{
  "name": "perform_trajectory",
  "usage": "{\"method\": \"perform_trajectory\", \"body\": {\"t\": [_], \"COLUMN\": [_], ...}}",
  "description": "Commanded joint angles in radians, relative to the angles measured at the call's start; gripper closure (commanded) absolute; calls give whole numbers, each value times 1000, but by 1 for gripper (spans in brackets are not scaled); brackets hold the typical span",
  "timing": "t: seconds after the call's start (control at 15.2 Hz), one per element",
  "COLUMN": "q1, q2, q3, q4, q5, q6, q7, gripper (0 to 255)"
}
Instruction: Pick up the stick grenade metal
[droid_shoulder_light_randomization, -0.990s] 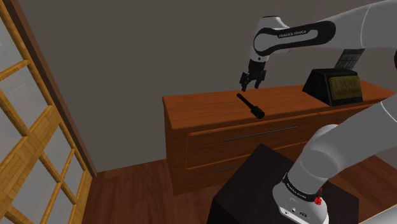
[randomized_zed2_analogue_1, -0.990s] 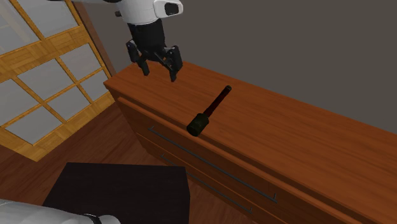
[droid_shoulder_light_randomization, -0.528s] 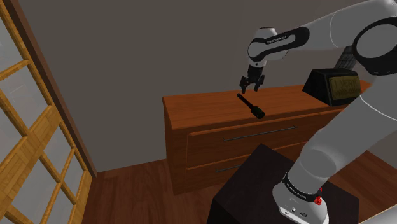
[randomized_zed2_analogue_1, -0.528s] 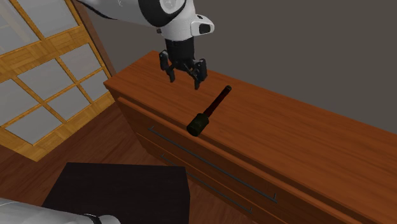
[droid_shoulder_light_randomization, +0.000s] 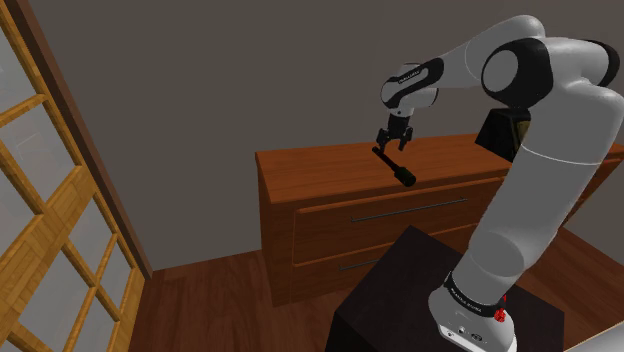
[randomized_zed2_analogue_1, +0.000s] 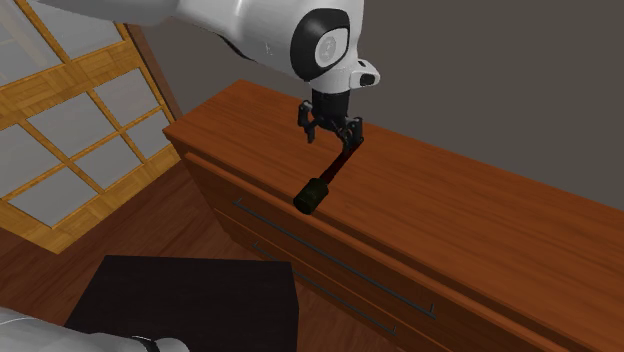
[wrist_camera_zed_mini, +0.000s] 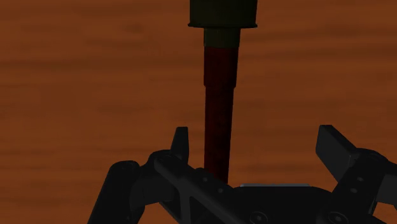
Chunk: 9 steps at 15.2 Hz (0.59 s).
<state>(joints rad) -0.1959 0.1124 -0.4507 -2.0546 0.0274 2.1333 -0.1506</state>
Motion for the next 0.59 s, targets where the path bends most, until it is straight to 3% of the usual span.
{"method": "perform_trajectory", "body": {"t": [0.0, 0.53], "q1": [-20, -42], "q2": [64, 153], "q3": [-9, 0], "q4": [33, 21], "q5": [35, 85], "q6": [18, 105], "q7": [-20, -52], "gripper": [0, 0]}}
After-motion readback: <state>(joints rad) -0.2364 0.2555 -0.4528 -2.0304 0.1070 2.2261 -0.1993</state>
